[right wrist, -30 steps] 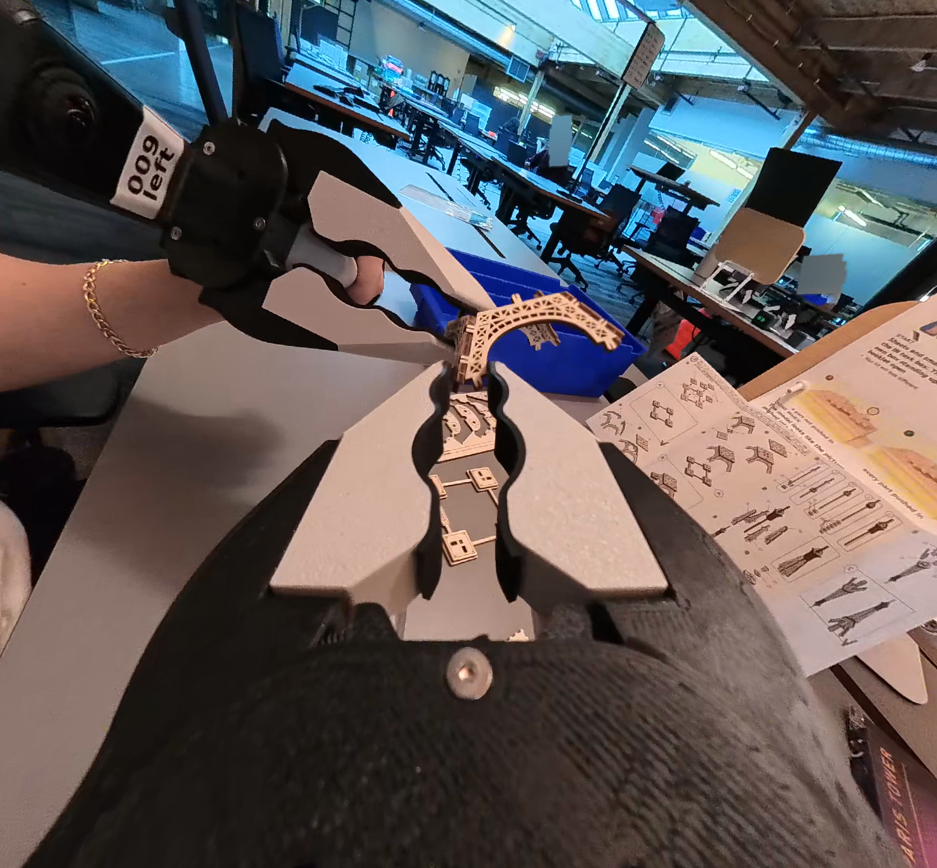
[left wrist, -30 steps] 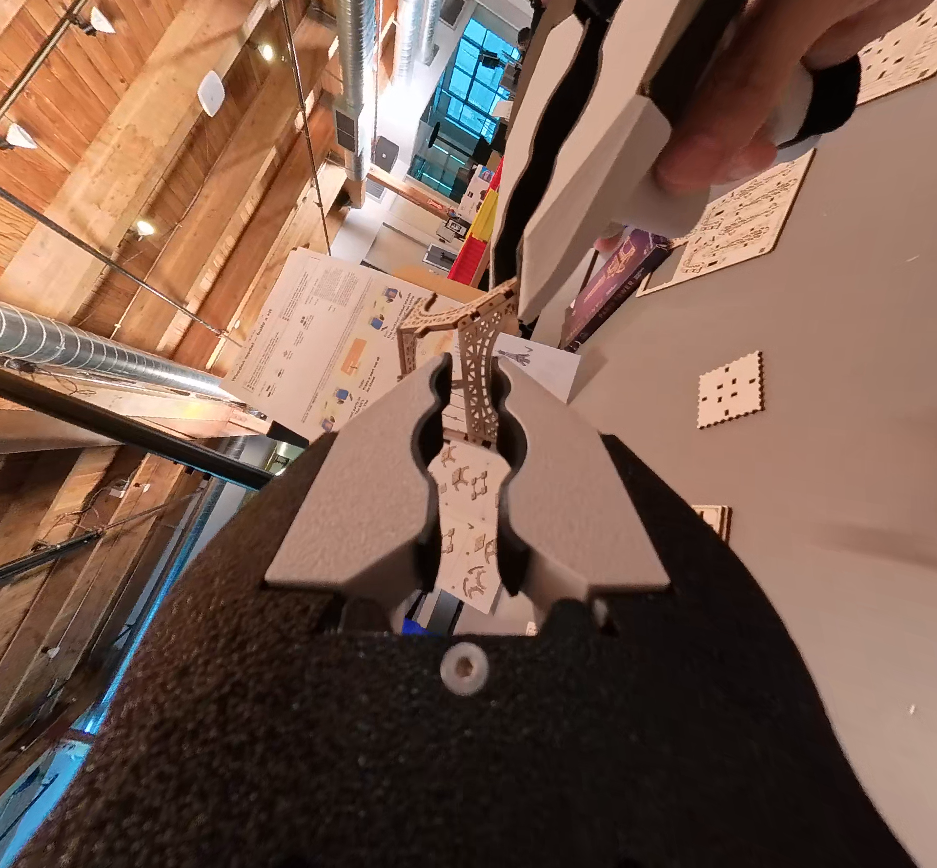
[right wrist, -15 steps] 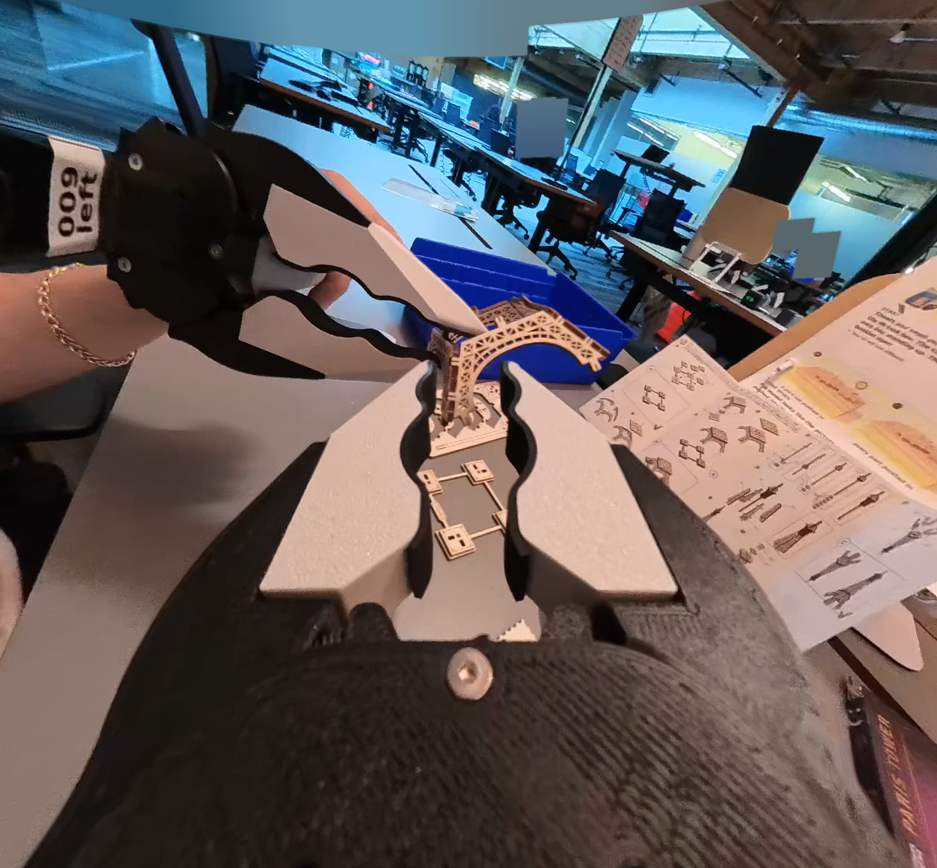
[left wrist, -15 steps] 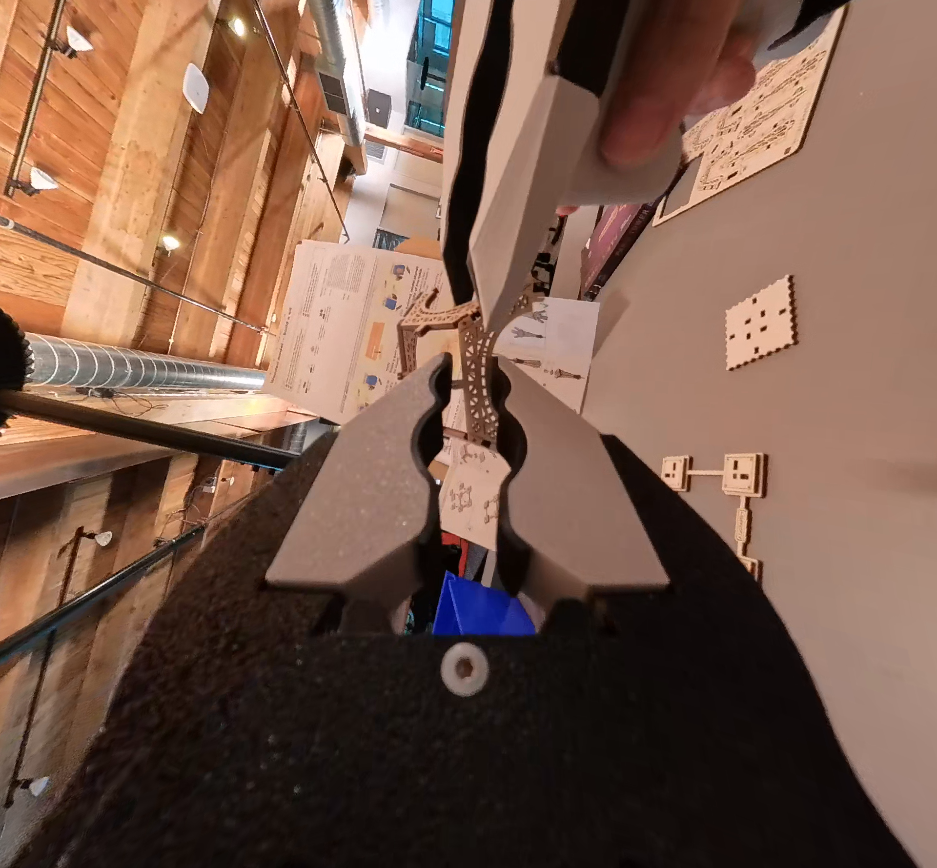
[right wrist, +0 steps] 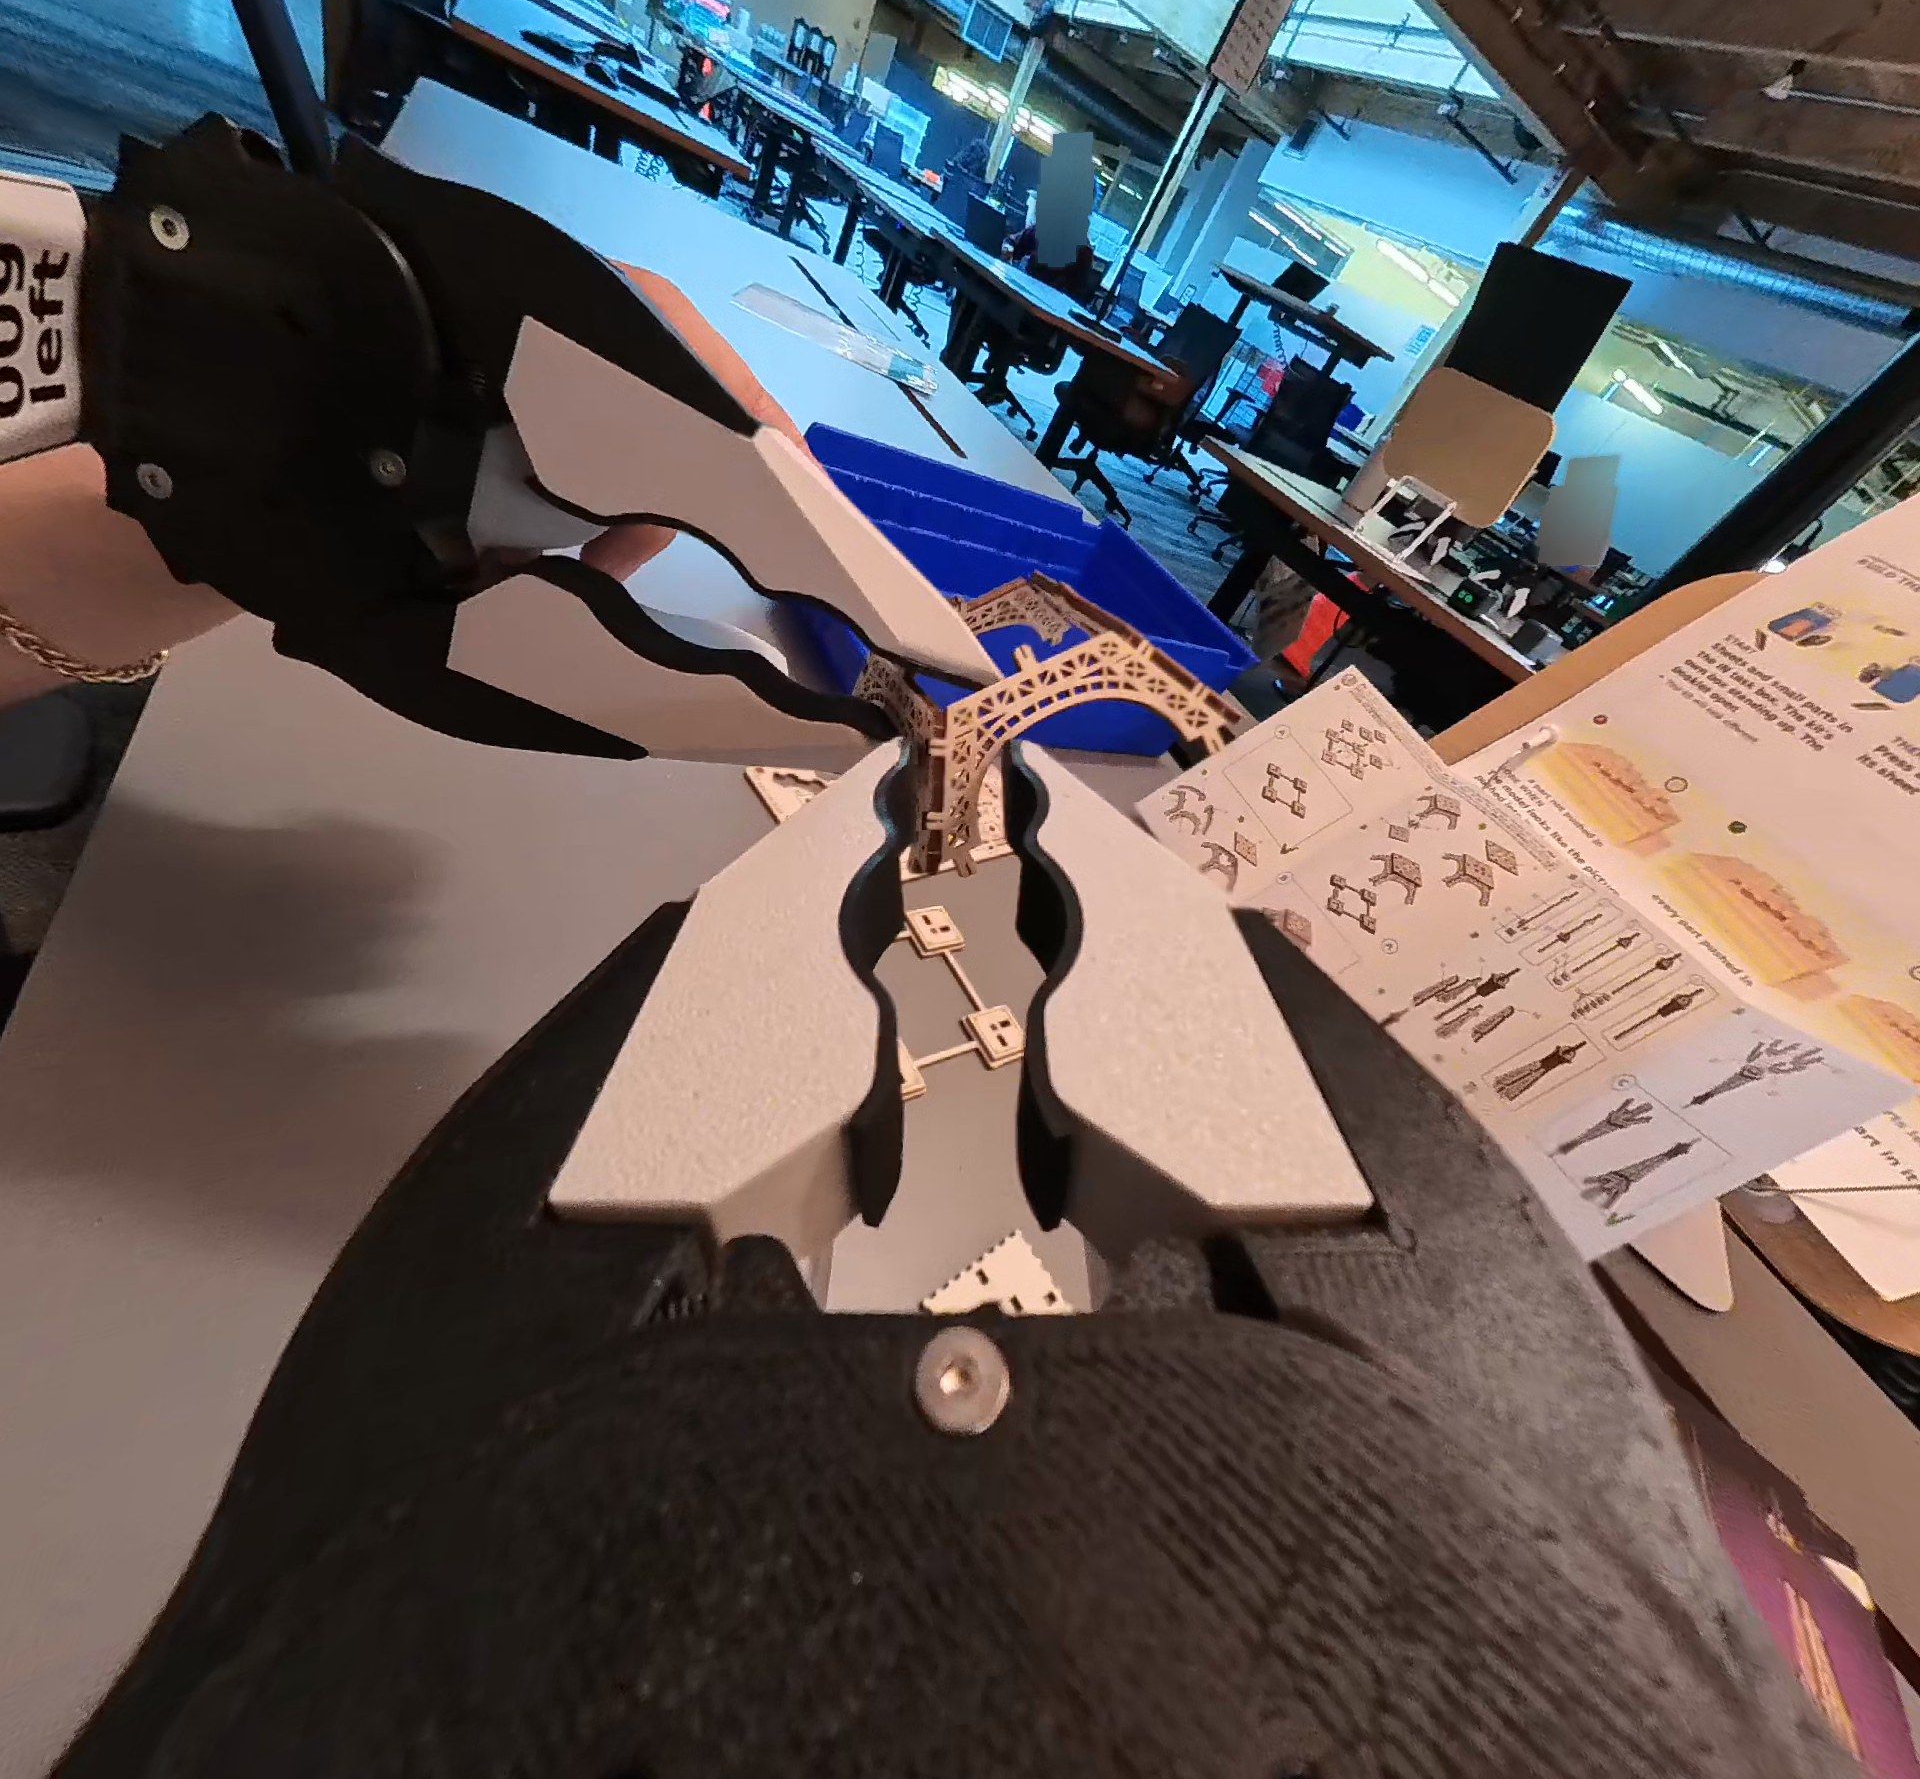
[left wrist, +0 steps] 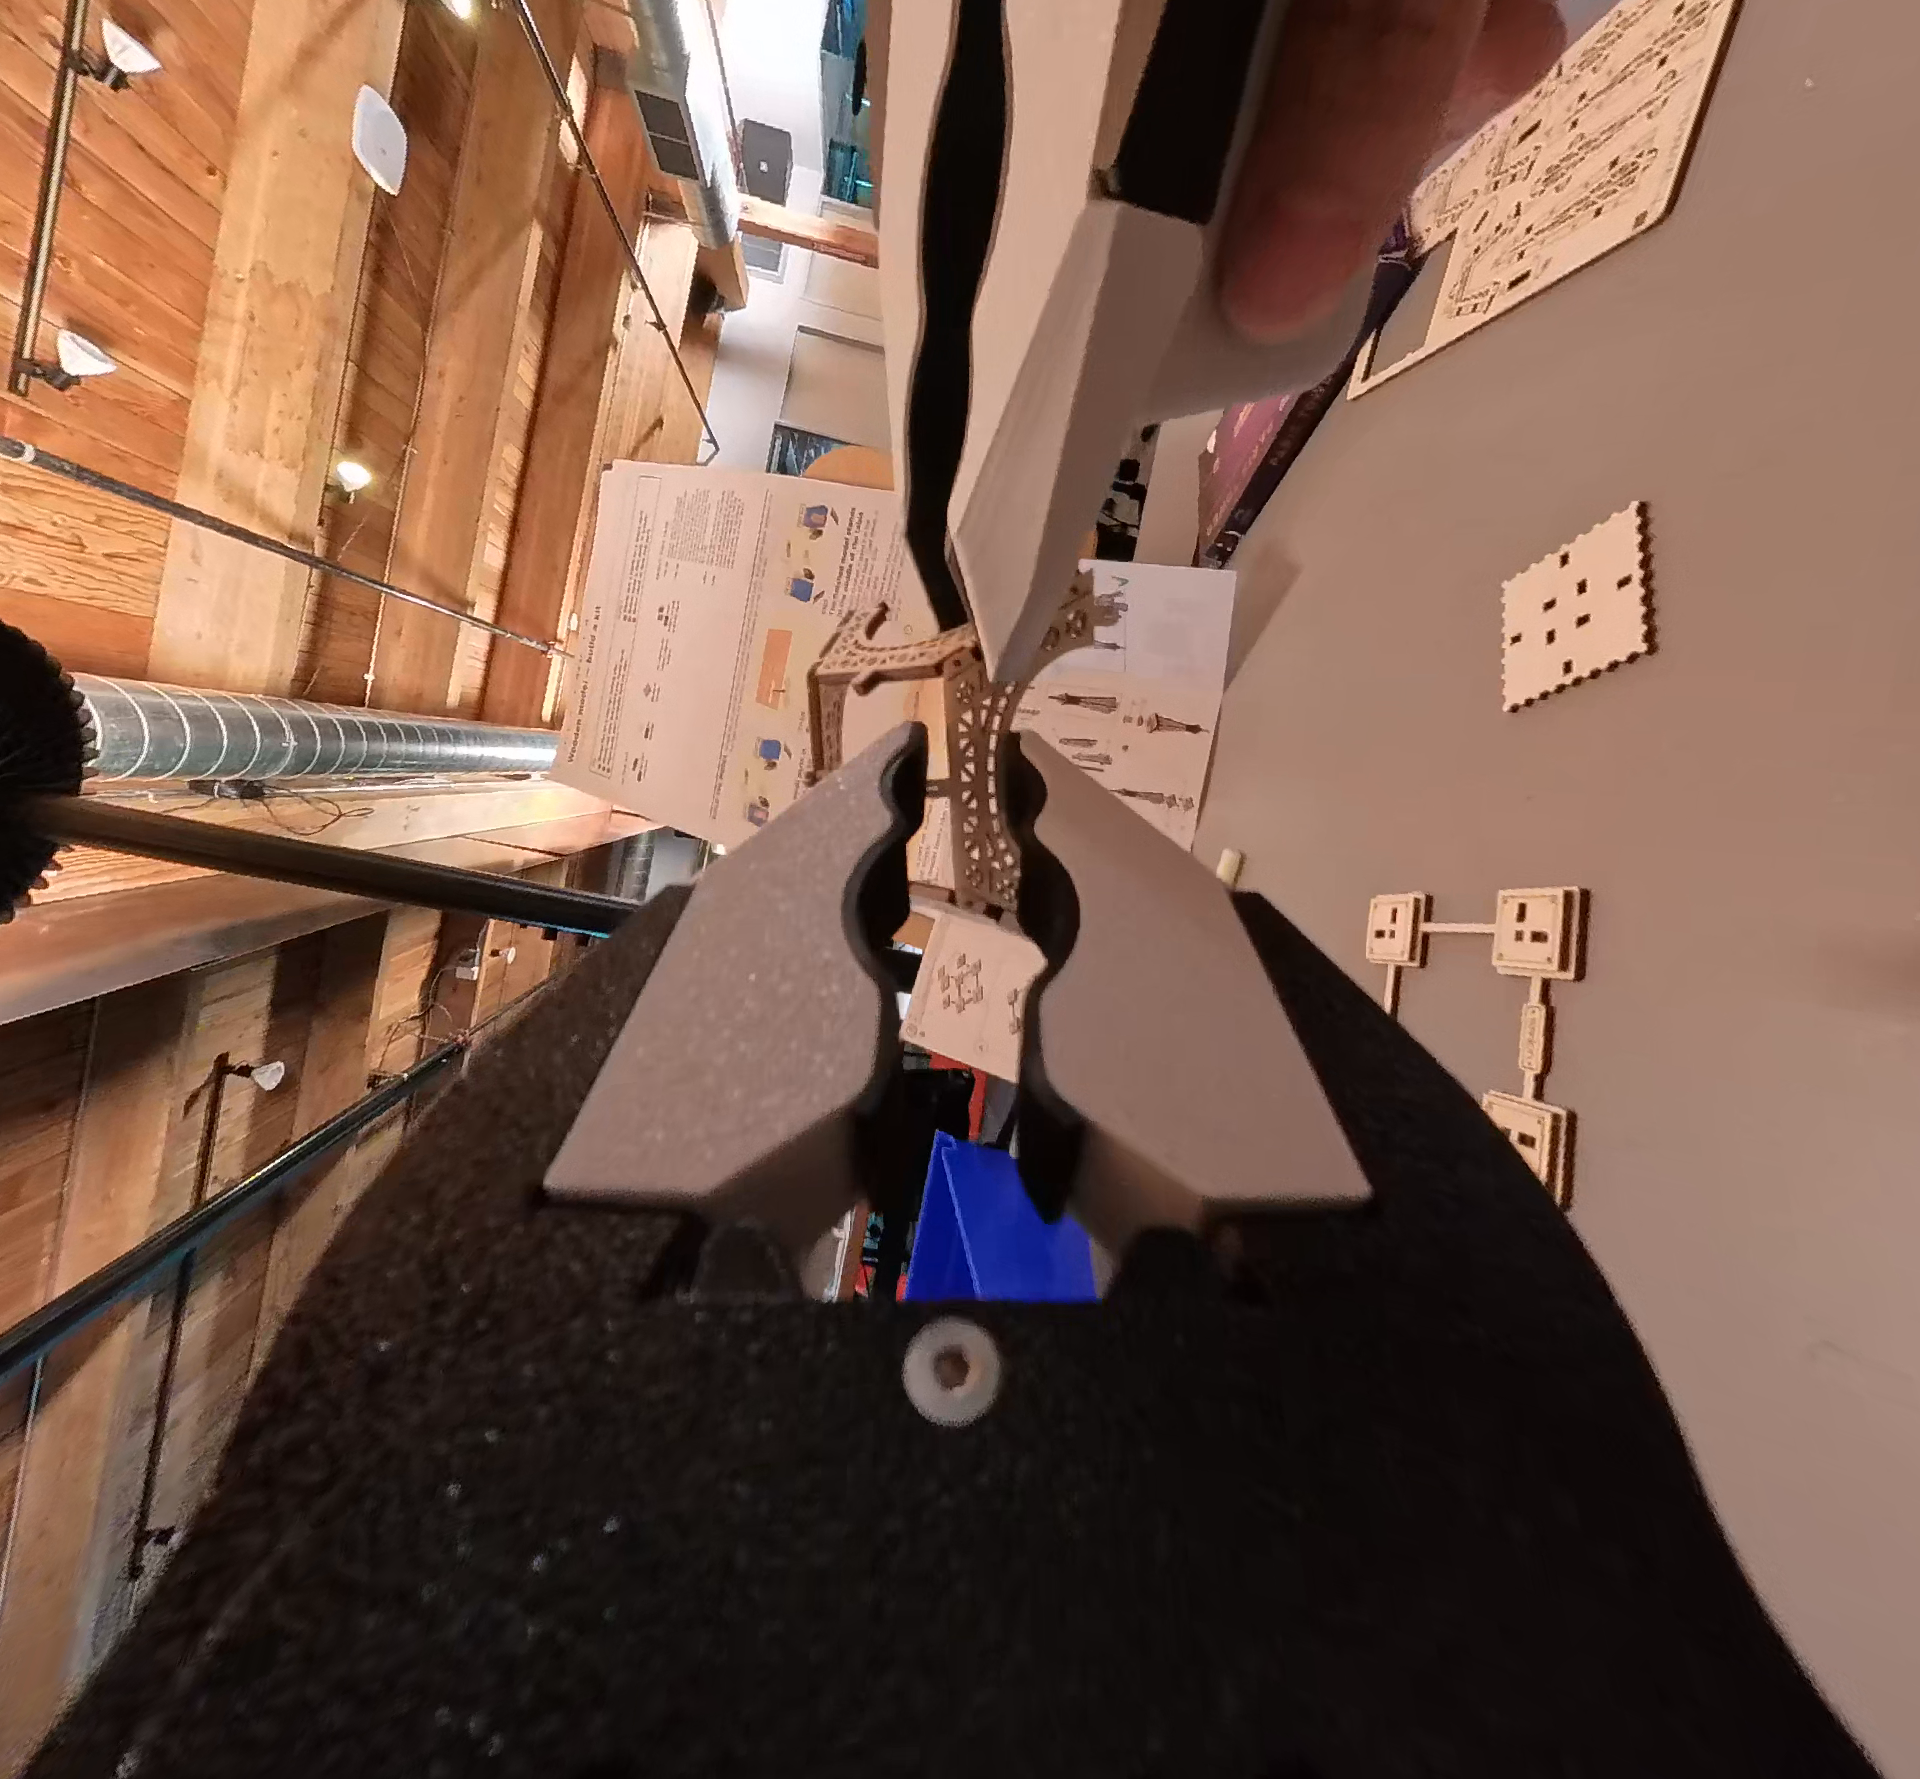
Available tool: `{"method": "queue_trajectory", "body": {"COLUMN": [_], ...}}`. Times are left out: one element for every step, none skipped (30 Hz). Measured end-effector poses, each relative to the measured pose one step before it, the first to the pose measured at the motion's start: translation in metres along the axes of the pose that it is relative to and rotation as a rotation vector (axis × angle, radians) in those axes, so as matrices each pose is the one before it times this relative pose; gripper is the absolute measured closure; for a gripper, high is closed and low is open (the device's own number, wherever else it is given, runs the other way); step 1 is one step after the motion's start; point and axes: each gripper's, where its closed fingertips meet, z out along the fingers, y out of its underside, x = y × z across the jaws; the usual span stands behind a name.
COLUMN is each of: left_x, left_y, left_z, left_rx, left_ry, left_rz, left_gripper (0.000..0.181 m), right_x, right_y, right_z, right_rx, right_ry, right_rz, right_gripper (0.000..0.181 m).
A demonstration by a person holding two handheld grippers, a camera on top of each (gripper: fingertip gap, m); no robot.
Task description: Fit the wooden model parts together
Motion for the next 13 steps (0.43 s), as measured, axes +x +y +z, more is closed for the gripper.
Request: {"method": "queue_trajectory", "body": {"left_x": [0.00027,-0.00053,0.00013,0.00130,0.00160,0.00081,0.00000,0.00080,0.00082,-0.00036,-0.00013,0.00179,0.00211], "left_y": [0.00062,0.00043,0.00083,0.00153,0.00128,0.00030,-0.00080,-0.00055,0.00020,0.00021,0.00103,0.00138,0.00149], "left_z": [0.00022,0.00028,0.00043,0.00070,0.00100,0.00111,0.00067,0.00053,0.00037,0.00019,0.00040,0.00060,0.00114], "left_rx": [-0.0031,-0.0043,-0.0079,-0.0113,-0.0107,-0.0075,-0.0022,-0.0045,-0.0090,-0.0044,-0.0084,-0.0101,-0.0114], "left_ry": [0.0018,-0.0028,0.0023,0.0111,0.0113,0.0069,0.0041,0.0130,0.0125,0.0020,0.0019,0.0141,0.0135], "left_rz": [-0.0039,-0.0062,-0.0036,-0.0051,-0.0117,-0.0207,-0.0279,-0.0318,-0.0278,-0.0170,-0.0102,-0.0099,-0.0120], "left_gripper": [0.170,0.170,0.170,0.170,0.170,0.170,0.170,0.170,0.170,0.170,0.170,0.170,0.170], "right_x": [-0.00003,0.00033,0.00041,0.00022,0.00057,0.00091,0.00031,-0.00037,0.00058,0.00206,0.00008,-0.00096,-0.00096], "right_y": [0.00066,-0.00028,-0.00031,0.00134,0.00195,0.00089,0.00041,0.00107,0.00205,0.00107,-0.00099,0.00143,0.00293], "right_z": [0.00045,0.00033,0.00047,0.00095,0.00093,0.00038,0.00020,0.00084,0.00111,0.00088,0.00010,0.00038,0.00073], "right_rx": [-0.0059,-0.0009,-0.0028,-0.0113,-0.0108,-0.0032,0.0019,-0.0028,-0.0117,-0.0082,0.0035,-0.0157,-0.0226], "right_ry": [0.0009,0.0102,0.0127,0.0091,0.0084,0.0103,0.0082,0.0080,0.0163,0.0255,0.0121,-0.0035,-0.0089], "right_rz": [-0.0005,-0.0130,-0.0162,-0.0128,-0.0115,-0.0122,-0.0179,-0.0222,-0.0242,-0.0286,-0.0255,-0.0104,0.0042], "right_gripper": [0.168,0.168,0.167,0.167,0.167,0.166,0.163,0.159,0.159,0.162,0.163,0.164,0.164]}}
